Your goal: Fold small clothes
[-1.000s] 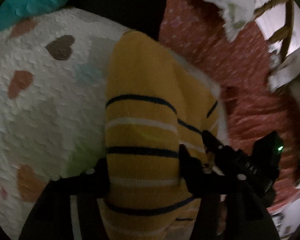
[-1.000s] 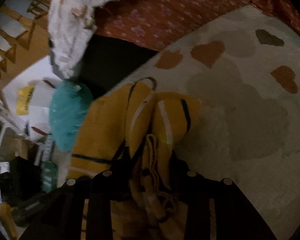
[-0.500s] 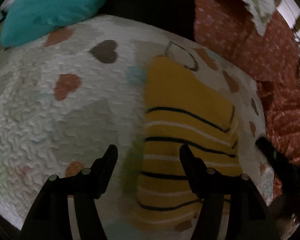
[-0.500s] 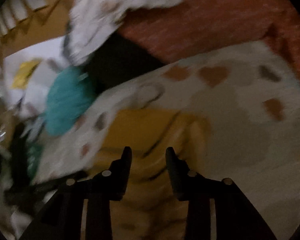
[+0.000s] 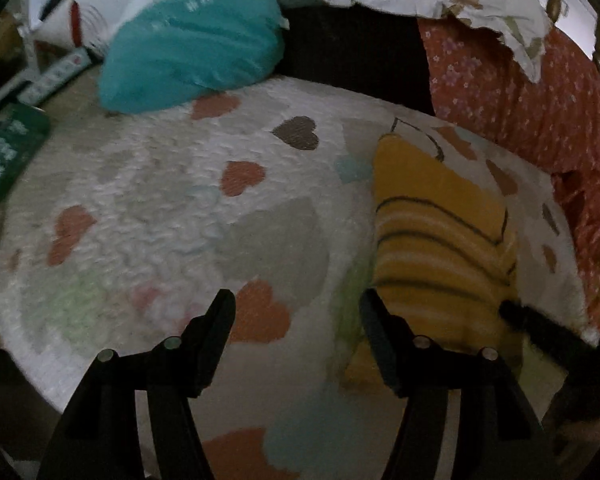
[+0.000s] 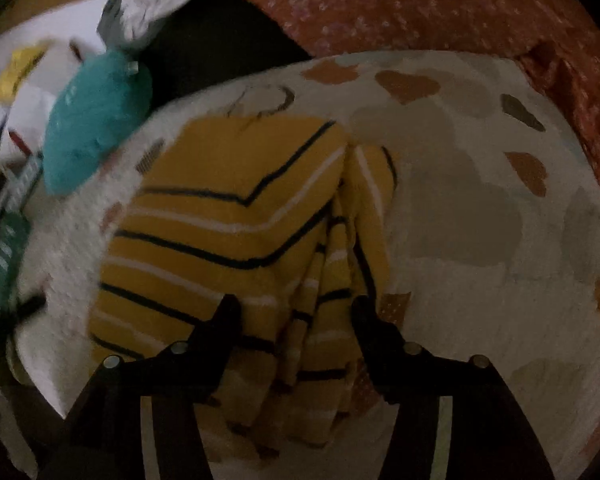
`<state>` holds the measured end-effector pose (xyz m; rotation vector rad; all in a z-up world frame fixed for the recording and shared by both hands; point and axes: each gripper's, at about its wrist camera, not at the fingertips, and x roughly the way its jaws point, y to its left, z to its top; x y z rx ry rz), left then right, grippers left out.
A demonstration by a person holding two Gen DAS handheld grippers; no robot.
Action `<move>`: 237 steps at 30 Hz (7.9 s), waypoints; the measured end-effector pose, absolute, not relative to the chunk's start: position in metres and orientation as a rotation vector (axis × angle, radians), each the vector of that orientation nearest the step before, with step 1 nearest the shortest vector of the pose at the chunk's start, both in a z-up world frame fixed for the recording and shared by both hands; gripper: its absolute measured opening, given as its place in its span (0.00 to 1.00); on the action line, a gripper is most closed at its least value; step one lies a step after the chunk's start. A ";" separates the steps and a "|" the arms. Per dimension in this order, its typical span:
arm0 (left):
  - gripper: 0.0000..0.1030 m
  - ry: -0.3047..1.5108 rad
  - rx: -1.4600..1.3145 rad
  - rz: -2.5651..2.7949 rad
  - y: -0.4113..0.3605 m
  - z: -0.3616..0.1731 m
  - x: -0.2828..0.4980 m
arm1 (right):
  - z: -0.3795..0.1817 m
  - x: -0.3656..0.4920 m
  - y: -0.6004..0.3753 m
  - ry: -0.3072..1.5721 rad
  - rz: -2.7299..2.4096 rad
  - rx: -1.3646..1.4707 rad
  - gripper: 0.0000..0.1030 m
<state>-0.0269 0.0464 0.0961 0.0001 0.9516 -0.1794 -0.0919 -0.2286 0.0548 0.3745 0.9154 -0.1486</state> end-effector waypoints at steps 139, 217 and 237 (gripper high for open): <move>0.52 1.344 -0.228 -0.616 -0.060 0.042 0.084 | 0.046 -0.042 -0.303 0.883 -0.062 0.864 0.32; 1.00 0.929 0.101 -0.353 0.018 0.157 -0.146 | 0.105 -0.223 -0.149 0.894 -0.313 0.203 0.70; 1.00 0.958 0.103 -0.343 0.018 0.146 -0.142 | 0.092 -0.222 -0.148 0.928 -0.309 0.189 0.70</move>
